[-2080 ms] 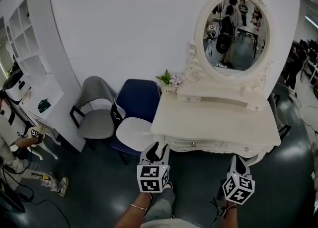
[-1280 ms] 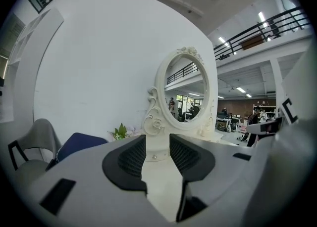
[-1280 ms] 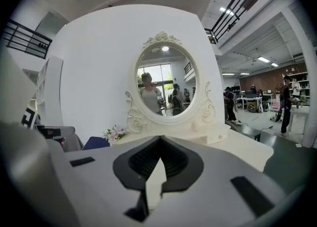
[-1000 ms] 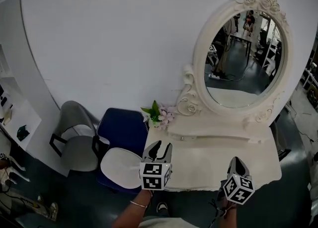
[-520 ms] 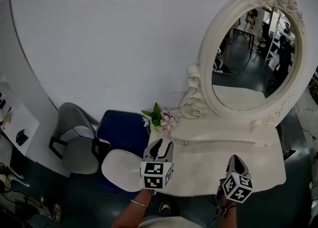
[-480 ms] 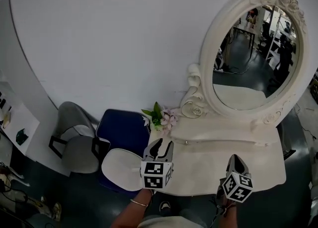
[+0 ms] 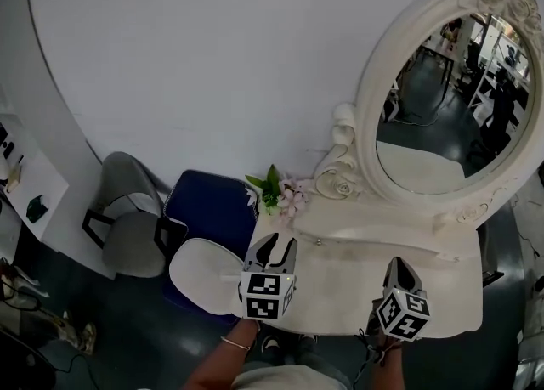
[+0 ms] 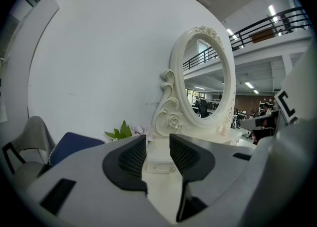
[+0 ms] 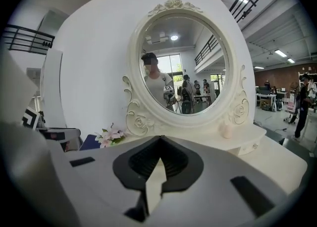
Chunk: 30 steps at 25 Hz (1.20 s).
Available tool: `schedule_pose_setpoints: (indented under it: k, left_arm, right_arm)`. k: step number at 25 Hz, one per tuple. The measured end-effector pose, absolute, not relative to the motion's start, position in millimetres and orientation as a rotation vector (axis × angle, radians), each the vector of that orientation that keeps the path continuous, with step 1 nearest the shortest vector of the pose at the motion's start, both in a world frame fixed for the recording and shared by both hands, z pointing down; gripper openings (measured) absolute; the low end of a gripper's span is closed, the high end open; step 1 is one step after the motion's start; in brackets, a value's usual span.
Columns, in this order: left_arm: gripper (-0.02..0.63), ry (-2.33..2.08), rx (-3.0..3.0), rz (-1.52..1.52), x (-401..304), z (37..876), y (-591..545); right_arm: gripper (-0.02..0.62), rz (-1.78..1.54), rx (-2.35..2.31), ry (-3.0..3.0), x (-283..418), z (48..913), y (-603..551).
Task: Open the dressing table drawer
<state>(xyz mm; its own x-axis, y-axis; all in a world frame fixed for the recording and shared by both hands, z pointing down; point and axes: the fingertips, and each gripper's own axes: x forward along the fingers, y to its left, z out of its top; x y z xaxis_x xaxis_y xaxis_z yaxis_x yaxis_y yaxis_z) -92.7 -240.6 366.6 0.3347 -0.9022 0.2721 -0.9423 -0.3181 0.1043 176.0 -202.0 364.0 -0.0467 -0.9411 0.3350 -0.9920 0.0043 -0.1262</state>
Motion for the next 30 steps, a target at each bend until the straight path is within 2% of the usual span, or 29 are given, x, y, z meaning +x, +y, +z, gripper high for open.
schedule_pose_setpoints:
  k: [30]
  left_arm:
    - [0.153,-1.668,2.27,0.337,-26,405,-279]
  right_arm:
    - [0.006,0.598,1.953,-2.114,237,401,-253]
